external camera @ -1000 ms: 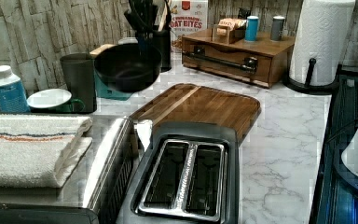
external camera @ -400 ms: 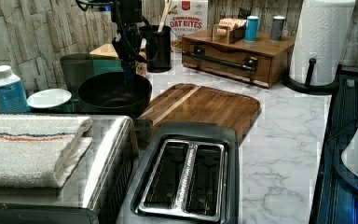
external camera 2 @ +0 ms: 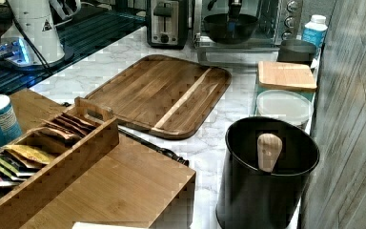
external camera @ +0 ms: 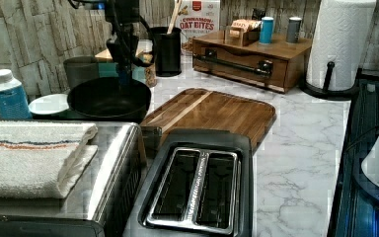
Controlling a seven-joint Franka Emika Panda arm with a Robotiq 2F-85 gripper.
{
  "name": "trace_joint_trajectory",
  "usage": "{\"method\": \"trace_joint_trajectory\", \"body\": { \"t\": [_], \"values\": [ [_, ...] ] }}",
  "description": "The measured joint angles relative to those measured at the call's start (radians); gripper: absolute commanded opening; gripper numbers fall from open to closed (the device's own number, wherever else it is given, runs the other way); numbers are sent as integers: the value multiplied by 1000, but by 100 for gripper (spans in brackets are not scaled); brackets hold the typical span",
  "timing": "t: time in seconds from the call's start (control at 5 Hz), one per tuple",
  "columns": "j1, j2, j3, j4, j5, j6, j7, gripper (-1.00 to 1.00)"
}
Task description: Put the bowl in the oven.
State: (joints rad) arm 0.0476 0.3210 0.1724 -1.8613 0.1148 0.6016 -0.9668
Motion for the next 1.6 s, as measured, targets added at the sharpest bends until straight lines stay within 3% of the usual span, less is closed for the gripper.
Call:
{"method": "trace_joint_trajectory", "body": {
  "t": [0.6,0.8,1.6],
  "values": [
    [59,131,90,229,-17,-51,0,-100],
    [88,150,88,241,-82,-83,-17,-100],
    [101,164,124,238,-9,-124,-78,-100]
  ]
}}
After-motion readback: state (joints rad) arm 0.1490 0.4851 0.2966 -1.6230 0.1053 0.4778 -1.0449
